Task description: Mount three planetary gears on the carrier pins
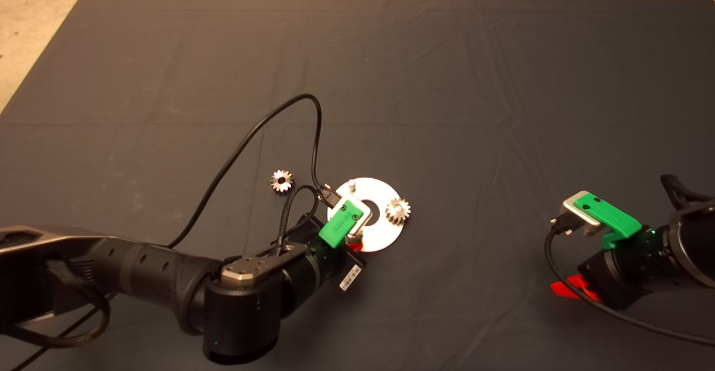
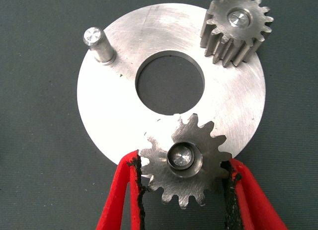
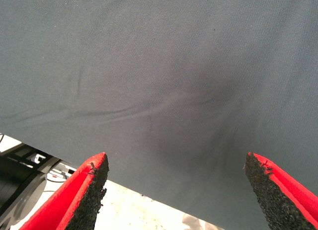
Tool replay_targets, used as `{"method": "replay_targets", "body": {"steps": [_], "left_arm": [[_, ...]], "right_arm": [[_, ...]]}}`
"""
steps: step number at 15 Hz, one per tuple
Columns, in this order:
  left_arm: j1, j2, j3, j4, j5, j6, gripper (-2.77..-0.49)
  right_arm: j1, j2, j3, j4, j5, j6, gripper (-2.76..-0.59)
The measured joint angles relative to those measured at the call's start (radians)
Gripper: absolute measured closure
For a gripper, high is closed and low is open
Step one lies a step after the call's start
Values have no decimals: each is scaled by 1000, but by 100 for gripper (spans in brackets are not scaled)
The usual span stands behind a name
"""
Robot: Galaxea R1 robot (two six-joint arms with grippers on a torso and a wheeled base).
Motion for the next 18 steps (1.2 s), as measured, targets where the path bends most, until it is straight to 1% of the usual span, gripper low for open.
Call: {"method": "replay_targets", "body": {"steps": [4,5,6,11,12,14,15,18], "left_arm": [[0,5,-11,-1,5,3,-70],[0,5,-11,-1,4,4,-70],[0,5,-12,-1,5,5,-70],[0,5,-12,-1,5,7,-73],[0,5,-12,-1,5,8,-82],[0,5,-12,-1,5,8,-86],[0,5,-12,-1,5,8,-94],[0,5,-12,-1,5,8,-94]], "right_arm": [[0,-1,0,0,0,0,-203],[0,-3,0,0,-2,0,-203],[0,-3,0,0,0,0,-203],[0,-3,0,0,-1,0,-203],[0,-3,0,0,-1,0,-203],[0,-3,0,0,-1,0,-203],[0,-3,0,0,-1,0,-203],[0,-3,0,0,-1,0,-203]]}}
